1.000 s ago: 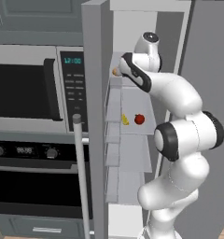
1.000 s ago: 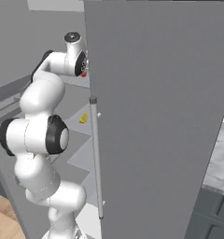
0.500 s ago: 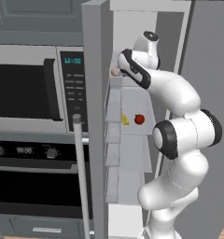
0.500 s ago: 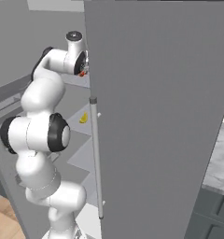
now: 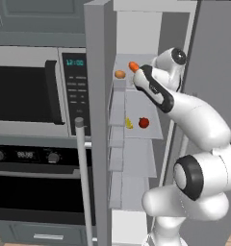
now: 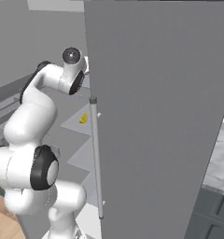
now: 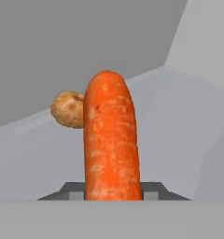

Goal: Take the carrot and tangerine from the highest rack and move them to the second highest rack where the bell pepper and lemon wedge are located, to maximize freezer space. Close the freezer door after rearranging.

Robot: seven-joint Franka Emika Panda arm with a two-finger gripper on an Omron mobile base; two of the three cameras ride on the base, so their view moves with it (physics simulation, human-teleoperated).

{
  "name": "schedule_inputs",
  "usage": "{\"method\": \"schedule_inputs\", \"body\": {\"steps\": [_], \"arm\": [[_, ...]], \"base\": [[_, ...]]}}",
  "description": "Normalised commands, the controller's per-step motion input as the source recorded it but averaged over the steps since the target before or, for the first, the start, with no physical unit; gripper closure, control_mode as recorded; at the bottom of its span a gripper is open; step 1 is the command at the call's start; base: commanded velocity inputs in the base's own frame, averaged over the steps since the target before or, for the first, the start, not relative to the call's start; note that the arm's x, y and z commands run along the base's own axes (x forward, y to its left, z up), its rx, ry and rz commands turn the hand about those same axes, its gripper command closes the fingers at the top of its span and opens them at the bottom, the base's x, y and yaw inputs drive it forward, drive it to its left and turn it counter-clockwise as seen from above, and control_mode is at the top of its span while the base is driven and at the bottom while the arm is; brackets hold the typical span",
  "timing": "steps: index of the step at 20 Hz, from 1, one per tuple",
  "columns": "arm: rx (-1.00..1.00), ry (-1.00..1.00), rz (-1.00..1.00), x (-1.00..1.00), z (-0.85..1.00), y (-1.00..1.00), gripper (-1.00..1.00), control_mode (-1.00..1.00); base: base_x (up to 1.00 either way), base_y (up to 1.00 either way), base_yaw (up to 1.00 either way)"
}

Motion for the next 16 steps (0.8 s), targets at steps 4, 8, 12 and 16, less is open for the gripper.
{"method": "schedule_inputs", "body": {"steps": [4, 8, 12, 16], "arm": [[0.0, 0.0, -0.06, -0.79, 0.05, 0.0, 1.0, -1.0], [0.0, 0.04, -0.06, -0.82, 0.0, 0.0, 1.0, -1.0], [0.0, 0.15, -0.05, -0.83, 0.0, 0.0, 1.0, -1.0], [0.0, 0.18, -0.02, -0.64, -0.27, 0.0, 1.0, -1.0]], "base": [[0.0, 0.0, 0.0], [0.0, 0.0, 0.0], [0.0, 0.0, 0.0], [0.0, 0.0, 0.0]]}}
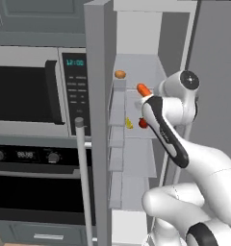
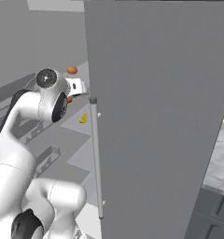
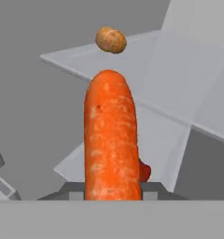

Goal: Take the carrot and tangerine from the highest rack and move them to the second highest rack where the bell pepper and lemon wedge are located, to maximize freezer space. Close the freezer door after rearranging.

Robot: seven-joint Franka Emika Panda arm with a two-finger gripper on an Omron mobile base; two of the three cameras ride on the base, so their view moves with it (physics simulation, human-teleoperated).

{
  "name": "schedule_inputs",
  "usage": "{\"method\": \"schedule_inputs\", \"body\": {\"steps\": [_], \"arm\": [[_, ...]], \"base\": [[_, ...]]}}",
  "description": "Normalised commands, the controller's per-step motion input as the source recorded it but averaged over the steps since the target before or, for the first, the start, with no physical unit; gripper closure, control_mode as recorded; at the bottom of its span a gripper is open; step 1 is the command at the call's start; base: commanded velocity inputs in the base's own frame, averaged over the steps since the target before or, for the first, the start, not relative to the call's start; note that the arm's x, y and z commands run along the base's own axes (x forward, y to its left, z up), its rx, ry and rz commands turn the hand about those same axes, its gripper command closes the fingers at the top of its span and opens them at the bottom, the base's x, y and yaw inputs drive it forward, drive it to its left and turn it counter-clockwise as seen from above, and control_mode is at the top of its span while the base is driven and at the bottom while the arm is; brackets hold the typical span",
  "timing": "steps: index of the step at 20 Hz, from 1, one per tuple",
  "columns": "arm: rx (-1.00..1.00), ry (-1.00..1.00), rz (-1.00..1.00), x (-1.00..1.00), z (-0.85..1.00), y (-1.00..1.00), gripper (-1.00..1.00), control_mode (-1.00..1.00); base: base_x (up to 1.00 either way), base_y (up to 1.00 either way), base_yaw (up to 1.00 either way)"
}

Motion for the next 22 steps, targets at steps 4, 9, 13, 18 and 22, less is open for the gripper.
{"method": "schedule_inputs", "body": {"steps": [4, 9, 13, 18, 22], "arm": [[-0.08, 0.11, 0.0, -0.48, -0.74, 0.0, 1.0, -1.0], [-0.09, 0.03, 0.0, -0.16, -0.72, 0.04, 1.0, -1.0], [-0.01, 0.0, 0.0, 0.21, -0.44, 0.07, 1.0, -1.0], [0.0, 0.04, 0.0, 0.48, -0.23, 0.0, 1.0, -1.0], [0.0, 0.22, 0.0, 0.61, -0.02, 0.0, 1.0, -1.0]], "base": [[0.0, 0.0, 0.0], [0.0, 0.0, 0.0], [0.0, 0.0, 0.0], [0.0, 0.0, 0.0], [0.0, 0.0, 0.0]]}}
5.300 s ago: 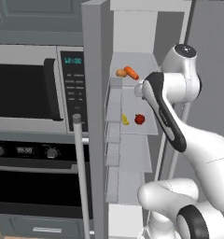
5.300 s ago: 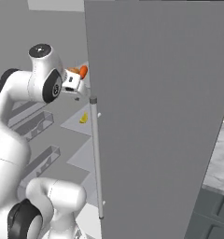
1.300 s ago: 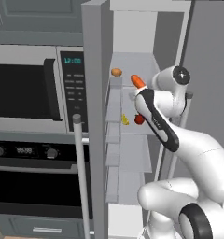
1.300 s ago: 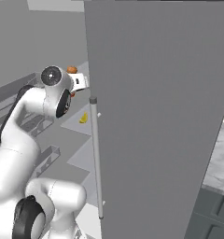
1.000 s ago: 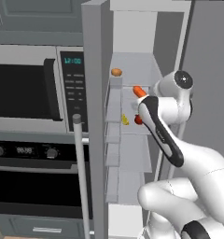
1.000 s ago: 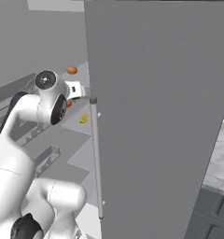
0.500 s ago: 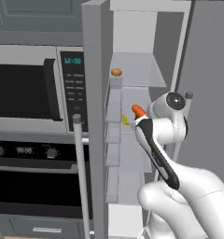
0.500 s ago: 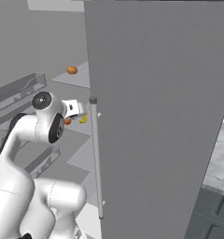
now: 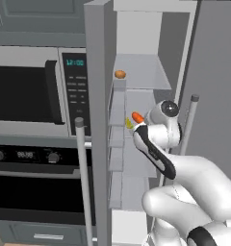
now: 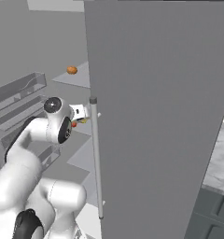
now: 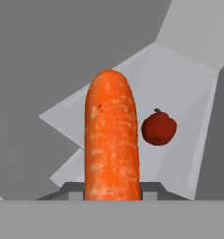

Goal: Take the carrot and tangerine from the highest rack and move them to the second highest rack where the bell pepper and lemon wedge are located, to maximize freezer space. Close the freezer door after rearranging.

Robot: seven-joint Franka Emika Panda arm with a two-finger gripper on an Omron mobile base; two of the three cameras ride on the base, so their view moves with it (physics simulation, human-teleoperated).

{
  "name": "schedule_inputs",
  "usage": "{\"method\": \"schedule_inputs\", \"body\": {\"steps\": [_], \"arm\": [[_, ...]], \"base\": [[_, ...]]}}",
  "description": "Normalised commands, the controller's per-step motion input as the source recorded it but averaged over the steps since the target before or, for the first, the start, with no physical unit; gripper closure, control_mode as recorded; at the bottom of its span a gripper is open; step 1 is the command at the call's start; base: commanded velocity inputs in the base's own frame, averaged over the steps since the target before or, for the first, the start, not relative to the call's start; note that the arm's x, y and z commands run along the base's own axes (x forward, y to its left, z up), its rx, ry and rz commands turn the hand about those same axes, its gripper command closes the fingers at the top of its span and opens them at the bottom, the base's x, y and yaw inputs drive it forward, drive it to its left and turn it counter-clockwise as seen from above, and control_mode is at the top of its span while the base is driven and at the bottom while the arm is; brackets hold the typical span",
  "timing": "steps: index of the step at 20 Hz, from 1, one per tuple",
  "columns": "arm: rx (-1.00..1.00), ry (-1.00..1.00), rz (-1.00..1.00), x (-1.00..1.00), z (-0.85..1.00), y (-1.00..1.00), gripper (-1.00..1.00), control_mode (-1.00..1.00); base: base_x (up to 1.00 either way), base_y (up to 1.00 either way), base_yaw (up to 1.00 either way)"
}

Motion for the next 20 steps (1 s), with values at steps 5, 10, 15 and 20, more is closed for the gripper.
{"method": "schedule_inputs", "body": {"steps": [5, 10, 15, 20], "arm": [[0.0, 0.14, 0.0, 0.64, -0.1, 0.0, 1.0, -1.0], [0.0, 0.0, 0.0, 0.52, -0.4, 0.0, 1.0, -1.0], [0.0, -0.01, 0.0, 0.57, -0.48, 0.0, 1.0, -1.0], [0.0, 0.0, 0.0, 0.61, -0.48, 0.0, 1.0, -1.0]], "base": [[0.0, 0.0, 0.0], [0.0, 0.0, 0.0], [0.0, 0.0, 0.0], [0.0, 0.0, 0.0]]}}
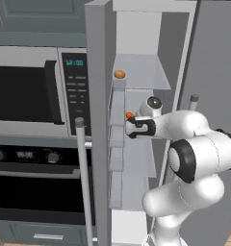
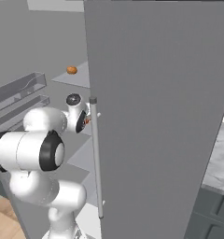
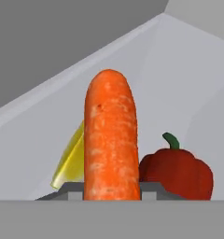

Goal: Take the carrot and tangerine from the highest rack and move them to the second highest rack where the bell pepper and lemon wedge are located, to maximize freezer space. Close the freezer door after rearranging.

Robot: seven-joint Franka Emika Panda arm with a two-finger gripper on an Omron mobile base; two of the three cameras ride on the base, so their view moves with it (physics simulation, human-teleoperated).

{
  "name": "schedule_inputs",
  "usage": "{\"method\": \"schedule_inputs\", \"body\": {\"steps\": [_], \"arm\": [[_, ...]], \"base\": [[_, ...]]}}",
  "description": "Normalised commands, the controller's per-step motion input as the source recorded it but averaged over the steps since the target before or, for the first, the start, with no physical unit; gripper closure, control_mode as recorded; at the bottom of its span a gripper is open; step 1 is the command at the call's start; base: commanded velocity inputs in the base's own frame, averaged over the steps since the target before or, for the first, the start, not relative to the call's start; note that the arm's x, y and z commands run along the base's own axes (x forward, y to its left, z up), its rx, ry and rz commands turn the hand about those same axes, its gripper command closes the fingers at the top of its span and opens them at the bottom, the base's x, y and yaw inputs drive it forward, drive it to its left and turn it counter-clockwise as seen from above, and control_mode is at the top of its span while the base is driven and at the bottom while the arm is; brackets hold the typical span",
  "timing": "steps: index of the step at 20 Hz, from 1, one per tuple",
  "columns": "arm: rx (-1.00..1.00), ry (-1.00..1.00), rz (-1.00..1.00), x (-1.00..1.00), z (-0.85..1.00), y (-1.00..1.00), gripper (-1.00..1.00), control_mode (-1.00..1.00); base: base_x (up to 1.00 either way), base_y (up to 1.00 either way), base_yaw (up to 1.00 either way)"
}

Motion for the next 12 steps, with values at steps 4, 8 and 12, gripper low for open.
{"method": "schedule_inputs", "body": {"steps": [4, 8, 12], "arm": [[0.0, -0.04, 0.0, 0.58, -0.58, 0.0, 1.0, -1.0], [0.0, 0.0, 0.0, 0.56, -0.4, 0.0, 1.0, -1.0], [0.0, 0.0, 0.0, 0.55, -0.47, 0.0, -1.0, -1.0]], "base": [[0.0, 0.0, 0.0], [0.0, 0.0, 0.0], [0.0, 0.0, 0.0]]}}
